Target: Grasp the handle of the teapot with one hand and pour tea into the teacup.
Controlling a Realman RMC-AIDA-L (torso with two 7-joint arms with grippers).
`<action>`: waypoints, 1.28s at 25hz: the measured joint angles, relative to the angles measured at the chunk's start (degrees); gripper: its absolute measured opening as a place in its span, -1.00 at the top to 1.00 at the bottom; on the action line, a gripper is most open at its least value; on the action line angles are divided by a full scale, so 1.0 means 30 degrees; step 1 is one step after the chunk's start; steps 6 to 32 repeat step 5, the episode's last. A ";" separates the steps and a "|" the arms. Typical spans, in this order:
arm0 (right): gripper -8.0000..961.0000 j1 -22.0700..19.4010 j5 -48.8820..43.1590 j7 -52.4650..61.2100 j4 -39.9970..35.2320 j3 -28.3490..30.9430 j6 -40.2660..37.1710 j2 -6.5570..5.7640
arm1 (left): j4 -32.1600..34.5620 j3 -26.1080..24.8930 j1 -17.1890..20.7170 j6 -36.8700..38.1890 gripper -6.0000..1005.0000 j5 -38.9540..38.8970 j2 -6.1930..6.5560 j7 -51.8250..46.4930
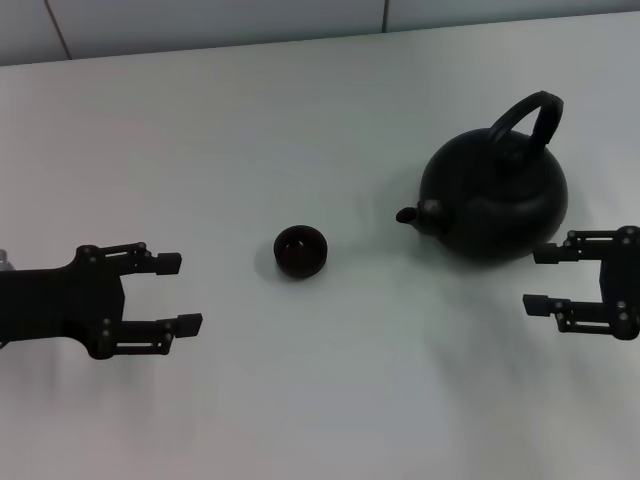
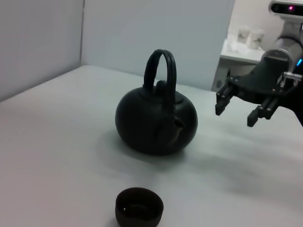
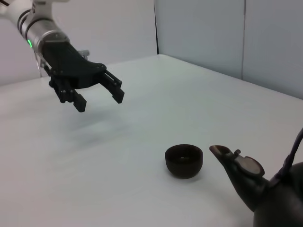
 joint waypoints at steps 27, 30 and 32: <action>-0.31 -0.0013 -0.0012 -0.0033 -0.0052 -0.0017 0.0080 0.0006 | 0.0018 0.0006 -0.0157 -0.0038 -0.60 0.0050 -0.0097 -0.0002; -0.31 -0.0013 -0.0012 -0.0033 -0.0052 -0.0017 0.0080 0.0006 | 0.0018 0.0006 -0.0157 -0.0038 -0.60 0.0050 -0.0097 -0.0002; -0.31 -0.0013 -0.0012 -0.0033 -0.0052 -0.0017 0.0080 0.0006 | 0.0018 0.0006 -0.0157 -0.0038 -0.60 0.0050 -0.0097 -0.0002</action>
